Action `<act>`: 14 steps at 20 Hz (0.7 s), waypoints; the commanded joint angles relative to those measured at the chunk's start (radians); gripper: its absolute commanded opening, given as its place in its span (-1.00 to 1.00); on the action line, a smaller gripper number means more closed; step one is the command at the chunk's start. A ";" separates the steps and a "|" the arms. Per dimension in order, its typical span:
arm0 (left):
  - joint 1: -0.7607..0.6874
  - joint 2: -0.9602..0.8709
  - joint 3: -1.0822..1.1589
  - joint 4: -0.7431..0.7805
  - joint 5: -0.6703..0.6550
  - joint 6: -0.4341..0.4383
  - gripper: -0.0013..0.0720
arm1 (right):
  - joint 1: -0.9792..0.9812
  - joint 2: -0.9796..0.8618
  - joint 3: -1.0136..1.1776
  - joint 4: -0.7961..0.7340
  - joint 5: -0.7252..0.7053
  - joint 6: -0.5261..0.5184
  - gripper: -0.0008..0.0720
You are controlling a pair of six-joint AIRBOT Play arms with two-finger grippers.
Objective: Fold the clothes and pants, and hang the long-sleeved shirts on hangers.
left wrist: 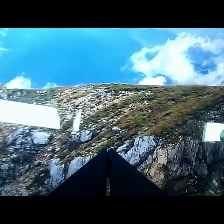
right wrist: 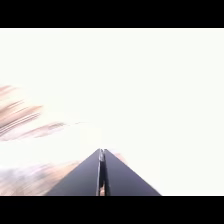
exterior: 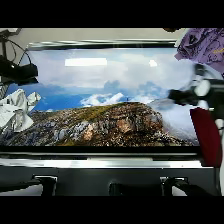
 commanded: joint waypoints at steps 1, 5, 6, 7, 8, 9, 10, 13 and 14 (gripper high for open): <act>-0.031 0.120 -0.217 0.000 0.169 0.028 -0.93 | 0.272 0.024 0.003 0.021 -0.032 -0.011 -0.90; -0.034 0.336 -0.555 0.001 0.386 0.028 -0.93 | 0.380 0.056 0.003 0.038 -0.075 -0.012 -0.90; -0.034 0.371 -0.607 0.002 0.402 0.029 -0.93 | 0.380 0.059 0.003 0.040 -0.075 -0.011 -0.90; -0.034 0.391 -0.637 0.008 0.402 0.028 -0.92 | 0.380 0.060 0.003 0.038 -0.074 -0.011 -0.90; -0.034 0.402 -0.657 0.012 0.396 0.028 -0.92 | 0.378 0.060 0.003 0.031 -0.076 -0.012 -0.89; -0.034 0.405 -0.666 0.013 0.376 0.028 -0.92 | 0.378 0.060 0.003 0.021 -0.076 -0.012 -0.89; -0.032 0.402 -0.666 0.016 0.351 0.027 -0.92 | 0.378 0.060 0.004 0.007 -0.076 -0.013 -0.89; -0.033 0.400 -0.666 0.015 0.346 0.027 -0.92 | 0.378 0.061 0.004 -0.018 -0.075 -0.015 -0.89; -0.033 0.400 -0.666 0.015 0.345 0.027 -0.92 | 0.378 0.061 0.004 -0.018 -0.076 -0.015 -0.89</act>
